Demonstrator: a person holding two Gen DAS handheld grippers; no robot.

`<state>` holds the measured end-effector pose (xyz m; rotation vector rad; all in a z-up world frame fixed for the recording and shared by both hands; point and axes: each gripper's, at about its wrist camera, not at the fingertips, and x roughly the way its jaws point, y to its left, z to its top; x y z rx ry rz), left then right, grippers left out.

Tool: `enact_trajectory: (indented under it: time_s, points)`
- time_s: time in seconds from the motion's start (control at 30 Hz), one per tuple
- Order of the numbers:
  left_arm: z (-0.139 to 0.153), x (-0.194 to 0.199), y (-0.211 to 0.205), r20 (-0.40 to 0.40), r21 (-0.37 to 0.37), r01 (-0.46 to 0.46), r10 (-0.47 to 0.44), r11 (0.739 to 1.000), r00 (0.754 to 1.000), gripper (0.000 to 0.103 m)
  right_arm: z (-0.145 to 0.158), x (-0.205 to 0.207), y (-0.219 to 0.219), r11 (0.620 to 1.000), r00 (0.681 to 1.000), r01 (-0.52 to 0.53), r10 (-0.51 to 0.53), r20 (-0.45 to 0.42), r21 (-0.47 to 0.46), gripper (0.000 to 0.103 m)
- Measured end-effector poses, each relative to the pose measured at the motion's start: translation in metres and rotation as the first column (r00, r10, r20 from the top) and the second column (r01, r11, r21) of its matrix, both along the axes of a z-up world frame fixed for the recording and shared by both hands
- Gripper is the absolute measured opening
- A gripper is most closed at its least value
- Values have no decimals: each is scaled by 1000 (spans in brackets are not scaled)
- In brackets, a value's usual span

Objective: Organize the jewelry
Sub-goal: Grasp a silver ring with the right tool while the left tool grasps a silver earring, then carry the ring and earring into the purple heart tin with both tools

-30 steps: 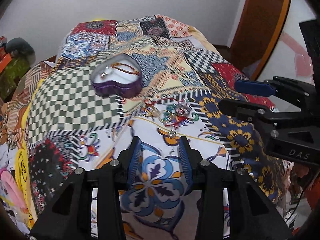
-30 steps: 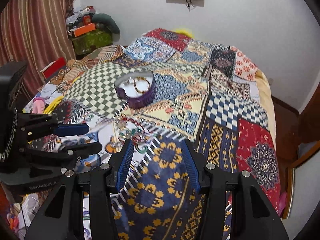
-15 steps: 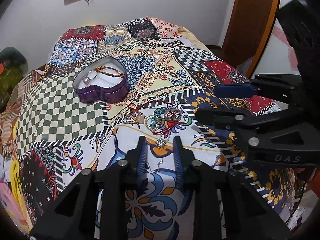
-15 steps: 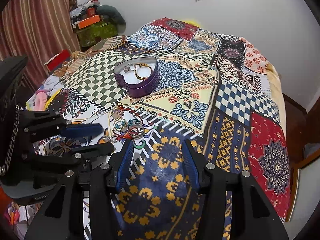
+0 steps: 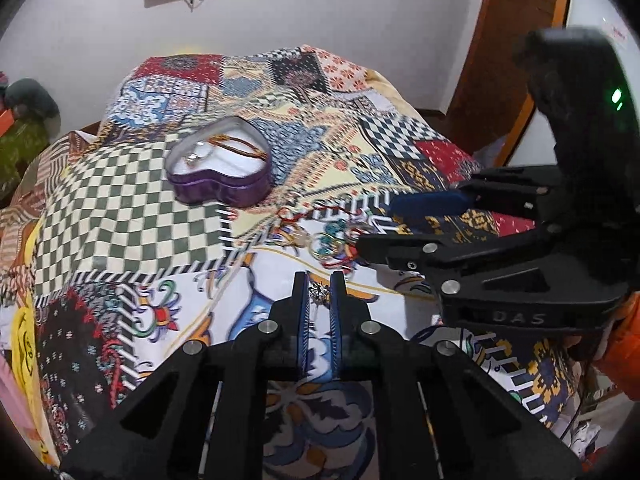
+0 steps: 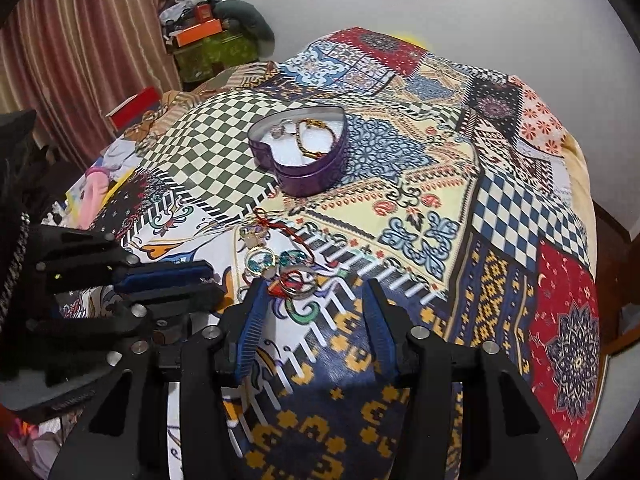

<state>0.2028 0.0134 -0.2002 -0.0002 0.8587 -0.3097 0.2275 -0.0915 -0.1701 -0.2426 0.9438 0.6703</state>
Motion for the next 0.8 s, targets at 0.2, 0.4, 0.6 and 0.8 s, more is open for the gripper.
enact_trajectory:
  time_s: [0.2, 0.4, 0.6, 0.8]
  points:
    - [6, -3, 13, 18, -14, -36, 37, 999, 999, 9, -6, 4, 7, 1000, 1000, -17, 17, -19, -6, 20]
    - [10, -6, 16, 23, -21, -52, 53, 998, 998, 9, -2, 2, 1, 1000, 1000, 12, -12, -15, 6, 20]
    - [23, -12, 16, 48, -25, -66, 67, 998, 997, 9, 13, -4, -7, 999, 999, 40, -41, 11, 28, 20]
    - [40, -18, 20, 81, -39, -88, 91, 995, 993, 9, 37, -14, -11, 996, 996, 57, -61, 63, 62, 20]
